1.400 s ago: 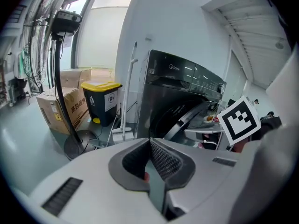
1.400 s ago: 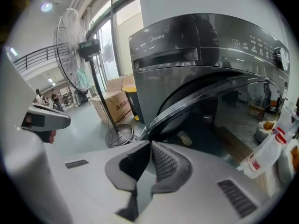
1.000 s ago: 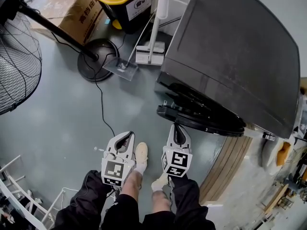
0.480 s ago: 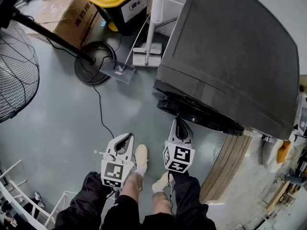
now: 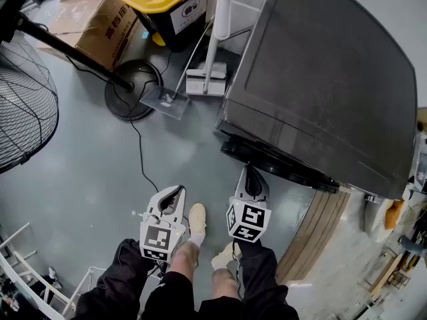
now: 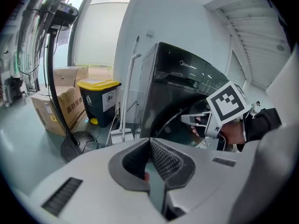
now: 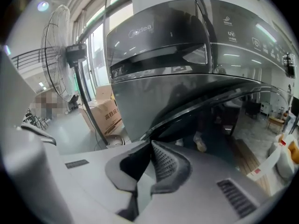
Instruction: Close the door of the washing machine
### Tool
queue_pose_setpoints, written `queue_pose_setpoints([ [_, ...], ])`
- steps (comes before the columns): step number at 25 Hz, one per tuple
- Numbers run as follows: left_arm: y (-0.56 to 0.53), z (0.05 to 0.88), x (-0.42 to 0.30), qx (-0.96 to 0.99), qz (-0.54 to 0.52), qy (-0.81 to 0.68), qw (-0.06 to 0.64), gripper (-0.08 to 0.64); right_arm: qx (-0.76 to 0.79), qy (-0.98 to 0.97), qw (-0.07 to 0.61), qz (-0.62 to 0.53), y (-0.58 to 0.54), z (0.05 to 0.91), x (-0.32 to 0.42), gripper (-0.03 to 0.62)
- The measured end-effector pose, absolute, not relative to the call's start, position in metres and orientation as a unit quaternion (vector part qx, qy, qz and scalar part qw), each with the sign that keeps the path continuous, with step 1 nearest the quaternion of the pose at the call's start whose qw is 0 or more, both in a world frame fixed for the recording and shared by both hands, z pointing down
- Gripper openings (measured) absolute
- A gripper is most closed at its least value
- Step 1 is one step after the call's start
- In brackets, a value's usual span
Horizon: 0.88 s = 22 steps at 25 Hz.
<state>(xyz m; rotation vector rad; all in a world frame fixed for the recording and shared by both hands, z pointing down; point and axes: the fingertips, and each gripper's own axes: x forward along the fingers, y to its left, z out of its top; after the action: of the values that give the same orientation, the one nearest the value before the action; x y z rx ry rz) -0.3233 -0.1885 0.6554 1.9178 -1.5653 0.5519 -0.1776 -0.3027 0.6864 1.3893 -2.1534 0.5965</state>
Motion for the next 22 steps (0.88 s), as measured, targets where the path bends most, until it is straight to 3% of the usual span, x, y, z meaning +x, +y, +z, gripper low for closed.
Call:
queue_pose_setpoints([
  [22, -0.160, 0.616, -0.293, 0.735, 0.198, -0.593, 0.263, 0.025, 0.497, -0.814, 0.233, 0.187, -0.261, 0.641, -0.146, 0.017],
])
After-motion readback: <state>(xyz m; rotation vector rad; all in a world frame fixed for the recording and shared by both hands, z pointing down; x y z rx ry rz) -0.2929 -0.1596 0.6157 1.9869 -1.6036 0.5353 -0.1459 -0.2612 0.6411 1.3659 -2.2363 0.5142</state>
